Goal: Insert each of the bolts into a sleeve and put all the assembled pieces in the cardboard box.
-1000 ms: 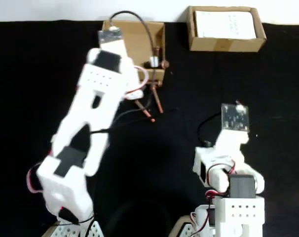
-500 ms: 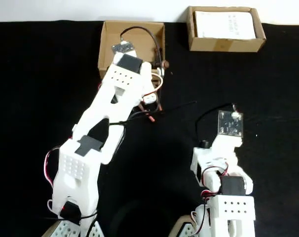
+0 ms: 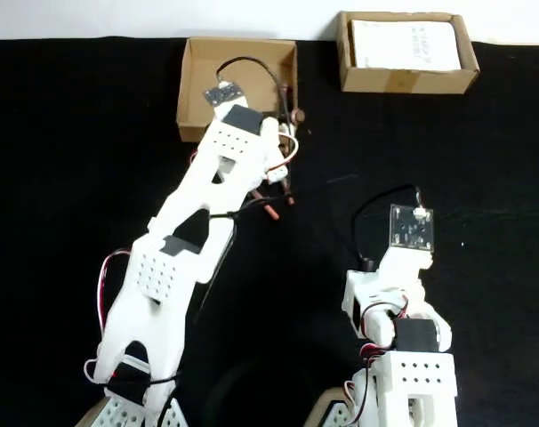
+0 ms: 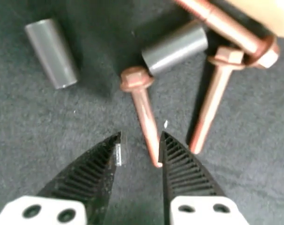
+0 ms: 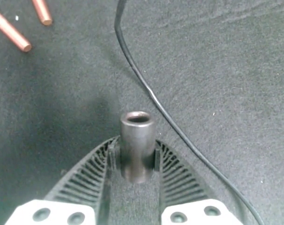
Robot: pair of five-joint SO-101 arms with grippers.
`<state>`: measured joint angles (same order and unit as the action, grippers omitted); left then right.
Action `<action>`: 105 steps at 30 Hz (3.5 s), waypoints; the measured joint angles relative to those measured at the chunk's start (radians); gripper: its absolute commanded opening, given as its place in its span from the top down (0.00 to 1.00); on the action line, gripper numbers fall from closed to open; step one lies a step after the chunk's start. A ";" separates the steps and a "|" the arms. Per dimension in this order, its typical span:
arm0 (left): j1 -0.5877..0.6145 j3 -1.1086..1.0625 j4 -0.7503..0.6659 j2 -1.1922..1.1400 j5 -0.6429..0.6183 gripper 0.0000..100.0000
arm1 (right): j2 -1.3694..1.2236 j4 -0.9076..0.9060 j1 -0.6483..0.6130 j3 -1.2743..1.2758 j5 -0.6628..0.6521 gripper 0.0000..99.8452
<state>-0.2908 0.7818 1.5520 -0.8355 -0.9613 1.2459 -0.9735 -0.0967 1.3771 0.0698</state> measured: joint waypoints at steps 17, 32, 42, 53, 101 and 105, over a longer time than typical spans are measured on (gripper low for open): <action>0.077 0.100 -0.017 -0.155 0.078 0.99 | 0.000 0.000 0.000 0.003 0.000 0.99; 0.043 0.098 0.114 -0.132 0.586 0.99 | 0.000 0.000 0.000 -0.021 0.000 0.99; -0.054 0.098 0.193 0.365 0.891 0.99 | 0.279 -0.247 -0.083 -0.249 0.000 0.99; -0.121 -0.089 0.201 1.031 0.968 0.99 | 0.572 -0.110 -0.284 -0.037 0.000 0.99; -0.284 -1.232 -0.623 1.705 0.776 0.99 | 0.571 0.609 -0.543 0.299 -0.052 0.99; -0.264 -1.318 -0.684 1.705 0.773 0.99 | 0.571 0.609 -0.543 0.299 -0.052 0.99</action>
<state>-0.5547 -0.5363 0.8677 0.8692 -0.1880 1.8167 -0.3644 -0.6398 1.6763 0.0176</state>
